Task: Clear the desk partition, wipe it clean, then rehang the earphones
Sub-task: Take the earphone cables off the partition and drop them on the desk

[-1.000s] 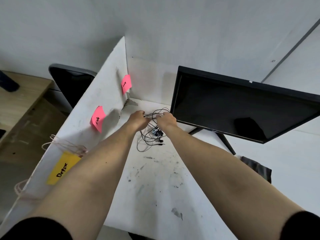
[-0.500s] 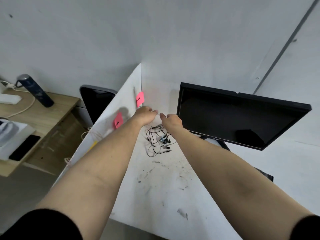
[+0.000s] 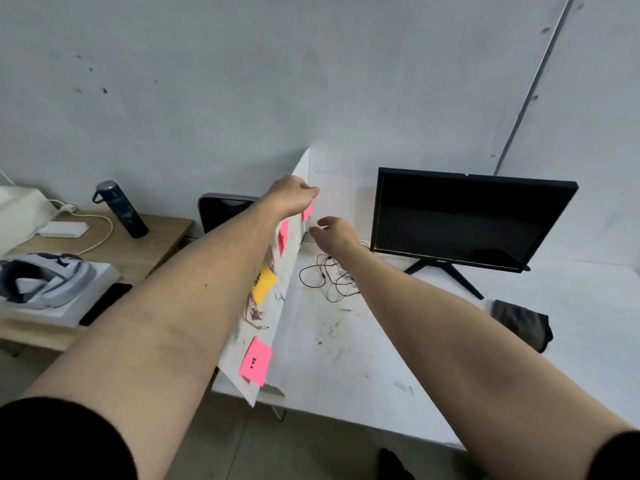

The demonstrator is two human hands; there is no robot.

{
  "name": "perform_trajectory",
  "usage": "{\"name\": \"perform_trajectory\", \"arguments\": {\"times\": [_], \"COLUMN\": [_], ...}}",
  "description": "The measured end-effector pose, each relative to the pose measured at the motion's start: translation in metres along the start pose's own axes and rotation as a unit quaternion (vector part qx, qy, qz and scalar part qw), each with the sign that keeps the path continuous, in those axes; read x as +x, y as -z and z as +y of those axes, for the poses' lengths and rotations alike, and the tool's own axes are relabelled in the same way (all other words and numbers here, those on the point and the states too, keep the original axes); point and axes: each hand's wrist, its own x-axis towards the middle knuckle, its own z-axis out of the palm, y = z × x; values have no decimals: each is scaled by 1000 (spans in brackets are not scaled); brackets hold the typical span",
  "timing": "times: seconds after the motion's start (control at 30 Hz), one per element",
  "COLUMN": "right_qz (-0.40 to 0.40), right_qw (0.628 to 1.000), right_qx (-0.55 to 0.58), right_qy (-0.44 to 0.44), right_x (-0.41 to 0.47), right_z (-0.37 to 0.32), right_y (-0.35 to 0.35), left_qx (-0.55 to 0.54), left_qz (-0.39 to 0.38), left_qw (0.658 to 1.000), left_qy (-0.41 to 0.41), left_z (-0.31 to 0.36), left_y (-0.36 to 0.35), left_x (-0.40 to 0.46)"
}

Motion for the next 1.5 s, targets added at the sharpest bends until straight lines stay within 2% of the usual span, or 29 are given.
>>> {"name": "perform_trajectory", "arguments": {"times": [0.17,0.3,0.57,0.73,0.93,1.07,1.3,1.5], "right_qz": [-55,-62,-68,-72,-60,-57,-51,19], "right_qw": [996,993,986,985,985,986,989,993], "right_qx": [-23,-47,-106,-119,-122,-113,-90,23], "right_qy": [61,94,105,104,107,110,104,111], "right_x": [-27,-35,-29,-22,-11,-5,5,13], "right_z": [-16,-25,-34,-38,-35,-33,-30,-50], "right_y": [-25,-34,-54,-65,-74,-76,-75,-54], "left_qx": [0,28,51,26,-14,-7,-18,-48], "left_qz": [10,-22,-112,-163,-182,-171,-143,-39], "left_qw": [999,999,992,985,982,985,987,997], "left_qy": [30,38,32,49,49,34,65,43], "left_z": [-33,-49,-78,-100,-123,-133,-140,-131], "left_y": [36,50,45,45,41,37,39,58], "left_x": [-25,-39,-46,-41,-27,-21,-12,-3]}}
